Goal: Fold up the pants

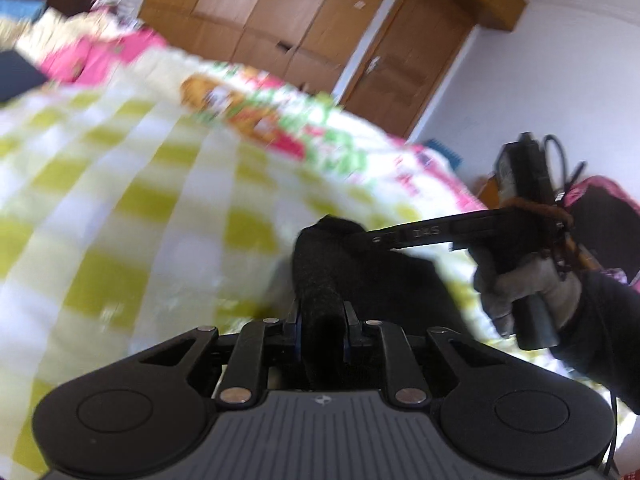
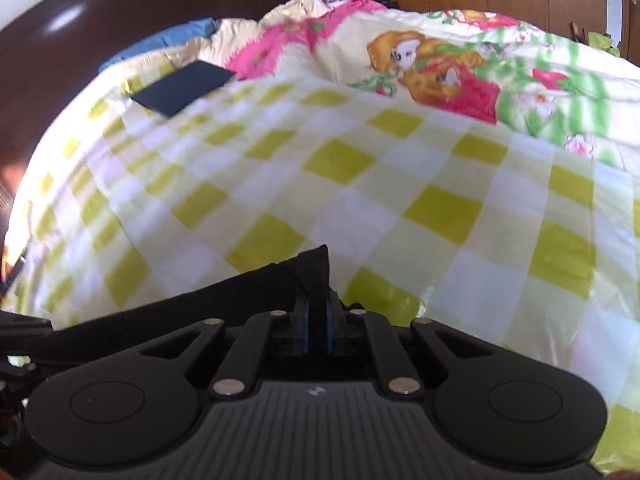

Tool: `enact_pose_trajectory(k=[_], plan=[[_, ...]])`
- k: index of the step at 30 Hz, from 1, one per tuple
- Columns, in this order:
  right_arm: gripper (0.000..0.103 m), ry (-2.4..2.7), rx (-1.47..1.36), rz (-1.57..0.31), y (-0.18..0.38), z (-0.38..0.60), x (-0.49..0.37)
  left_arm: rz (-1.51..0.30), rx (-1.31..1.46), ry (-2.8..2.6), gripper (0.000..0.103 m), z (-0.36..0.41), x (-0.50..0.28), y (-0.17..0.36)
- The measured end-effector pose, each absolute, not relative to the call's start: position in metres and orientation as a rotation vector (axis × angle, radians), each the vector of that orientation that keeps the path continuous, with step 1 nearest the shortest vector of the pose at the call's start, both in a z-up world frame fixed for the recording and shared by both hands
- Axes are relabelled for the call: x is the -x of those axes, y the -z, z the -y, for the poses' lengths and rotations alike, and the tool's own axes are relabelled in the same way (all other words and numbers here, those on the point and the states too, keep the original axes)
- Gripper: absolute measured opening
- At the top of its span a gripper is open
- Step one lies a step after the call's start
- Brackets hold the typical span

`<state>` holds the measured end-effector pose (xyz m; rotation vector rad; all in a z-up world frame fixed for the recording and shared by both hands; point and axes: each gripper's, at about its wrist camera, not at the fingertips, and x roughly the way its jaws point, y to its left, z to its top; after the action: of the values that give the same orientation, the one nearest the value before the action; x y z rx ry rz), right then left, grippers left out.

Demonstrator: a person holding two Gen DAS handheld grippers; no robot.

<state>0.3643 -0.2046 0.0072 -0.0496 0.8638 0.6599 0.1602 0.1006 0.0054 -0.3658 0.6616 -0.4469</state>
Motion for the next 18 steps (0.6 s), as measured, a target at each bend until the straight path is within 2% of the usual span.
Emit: enact_pose_trajectory(k=[3, 4, 5, 9, 11, 13, 18], plan=[[0.032, -0.624, -0.001, -0.865, 0.006, 0.219, -0.367, -0.695, 0.410, 0.448, 0.035, -0.111, -0.170, 0.014], [0.047, -0.607, -0.035, -0.874, 0.006, 0.227, -0.370, -0.691, 0.399, 0.459, 0.036, -0.111, -0.172, 0.016], [0.054, -0.587, -0.066, -0.875, 0.005, 0.236, -0.372, -0.685, 0.372, 0.464, 0.038, -0.109, -0.171, 0.015], [0.055, -0.498, -0.134, -0.842, -0.011, 0.266, -0.372, -0.690, 0.326, 0.454, 0.049, -0.106, -0.173, 0.010], [0.055, -0.444, -0.177, -0.784, -0.025, 0.285, -0.370, -0.673, 0.301, 0.440, 0.049, -0.111, -0.163, 0.000], [0.049, -0.372, -0.179, -0.735, -0.039, 0.298, -0.363, -0.652, 0.275, 0.407, 0.049, -0.114, -0.157, -0.011], [0.049, -0.479, -0.050, -0.623, -0.063, 0.280, -0.310, -0.539, 0.173, 0.324, 0.048, -0.105, -0.145, -0.042]])
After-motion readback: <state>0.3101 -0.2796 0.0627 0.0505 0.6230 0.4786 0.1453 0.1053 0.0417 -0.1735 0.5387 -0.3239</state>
